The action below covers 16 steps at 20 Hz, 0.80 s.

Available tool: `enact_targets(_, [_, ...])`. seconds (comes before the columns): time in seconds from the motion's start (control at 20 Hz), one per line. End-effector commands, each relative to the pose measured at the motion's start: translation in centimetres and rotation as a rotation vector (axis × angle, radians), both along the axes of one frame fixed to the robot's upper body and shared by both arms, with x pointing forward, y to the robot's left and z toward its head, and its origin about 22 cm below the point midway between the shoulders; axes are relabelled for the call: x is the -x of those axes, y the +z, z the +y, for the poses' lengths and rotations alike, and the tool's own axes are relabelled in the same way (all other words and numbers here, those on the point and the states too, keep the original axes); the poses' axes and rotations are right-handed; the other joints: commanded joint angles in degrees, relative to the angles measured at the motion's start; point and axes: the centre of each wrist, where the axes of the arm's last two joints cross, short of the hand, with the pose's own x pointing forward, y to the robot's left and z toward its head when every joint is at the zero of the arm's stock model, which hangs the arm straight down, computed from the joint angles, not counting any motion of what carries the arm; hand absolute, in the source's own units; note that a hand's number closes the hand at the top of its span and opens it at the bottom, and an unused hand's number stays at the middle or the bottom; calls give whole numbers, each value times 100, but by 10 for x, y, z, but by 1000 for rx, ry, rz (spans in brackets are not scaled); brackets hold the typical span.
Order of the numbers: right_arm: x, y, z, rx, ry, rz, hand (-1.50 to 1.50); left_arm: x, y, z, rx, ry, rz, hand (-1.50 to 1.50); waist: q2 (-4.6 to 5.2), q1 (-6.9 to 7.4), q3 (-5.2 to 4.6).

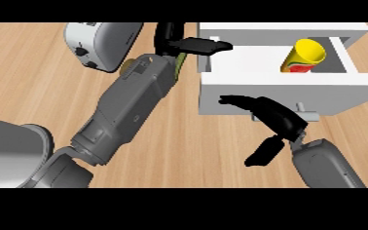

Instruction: Pick up the cup, place it into the drawer and close the drawer

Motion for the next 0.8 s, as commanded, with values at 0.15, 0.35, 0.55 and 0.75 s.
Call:
enact_targets(0.15, [-30, -67, 17, 164, -11, 51, 150, -2, -12, 46, 34, 3, -13, -150, -2, 347, 3])
enact_targets(0.35, [-64, -70, -7, 123, -89, 16, 150, 7, -27, 61, 64, 7, -2, -150, 8, 447, 10])
enact_targets(0.55, [-90, -52, -19, 19, -149, -62, 150, 14, -35, 73, 64, -24, 9, -150, 28, 668, 18])
enact_targets(0.75, [-119, -16, -40, -43, -224, -136, 150, 13, -39, 99, 74, -20, 14, -150, 113, 717, 18])
